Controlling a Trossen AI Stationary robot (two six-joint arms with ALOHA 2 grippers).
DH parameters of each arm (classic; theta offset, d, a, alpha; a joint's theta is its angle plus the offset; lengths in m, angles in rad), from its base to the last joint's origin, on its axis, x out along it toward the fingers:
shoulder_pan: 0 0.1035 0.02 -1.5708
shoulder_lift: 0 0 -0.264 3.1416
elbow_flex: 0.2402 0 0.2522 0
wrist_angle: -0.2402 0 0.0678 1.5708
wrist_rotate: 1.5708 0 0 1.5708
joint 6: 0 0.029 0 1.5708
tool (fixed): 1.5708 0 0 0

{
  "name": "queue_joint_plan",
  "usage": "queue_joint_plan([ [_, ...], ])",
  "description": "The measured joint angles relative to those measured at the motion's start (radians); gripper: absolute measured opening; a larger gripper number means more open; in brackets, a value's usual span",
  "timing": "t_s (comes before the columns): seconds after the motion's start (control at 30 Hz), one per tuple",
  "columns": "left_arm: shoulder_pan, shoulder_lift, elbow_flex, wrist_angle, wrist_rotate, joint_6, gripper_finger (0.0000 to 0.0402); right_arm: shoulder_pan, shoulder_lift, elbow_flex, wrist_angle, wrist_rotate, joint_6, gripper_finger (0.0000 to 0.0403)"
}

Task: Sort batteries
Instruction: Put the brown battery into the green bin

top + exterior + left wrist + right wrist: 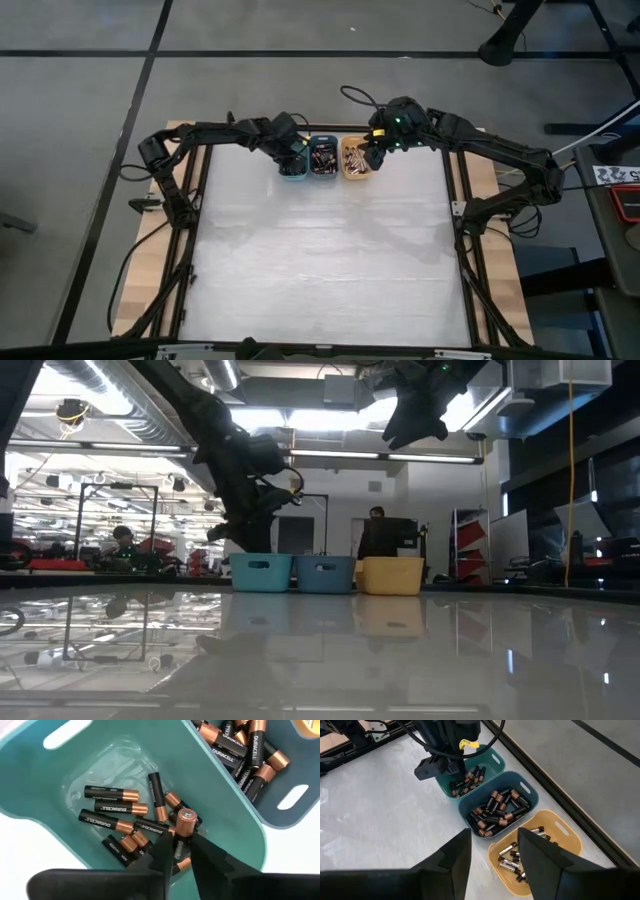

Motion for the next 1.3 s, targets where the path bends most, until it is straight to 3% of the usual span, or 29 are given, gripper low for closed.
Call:
queue_joint_plan([
  [0.4,0.0,-0.003,0.031,-0.048,-0.008,-0.039,0.0143,0.0,0.0,0.0,-0.015,0.0,-0.001,0.016],
  [0.57,-0.006,-0.053,0.115,-0.117,-0.021,0.029,0.015,0.0,0.0,0.0,-0.017,0.0,-0.001,0.016],
  [0.8,-0.061,-0.178,0.224,-0.306,-0.123,0.127,0.015,0.0,0.0,0.0,-0.014,-0.001,0.001,0.016],
  [1.03,-0.253,-0.285,0.215,-0.51,-0.193,0.08,0.015,0.001,0.0,0.0,-0.01,-0.008,0.007,0.016],
  [1.3,-0.62,-0.293,0.212,-0.771,-0.256,0.009,0.015,0.001,0.0,0.0,0.003,-0.008,0.007,0.016],
])
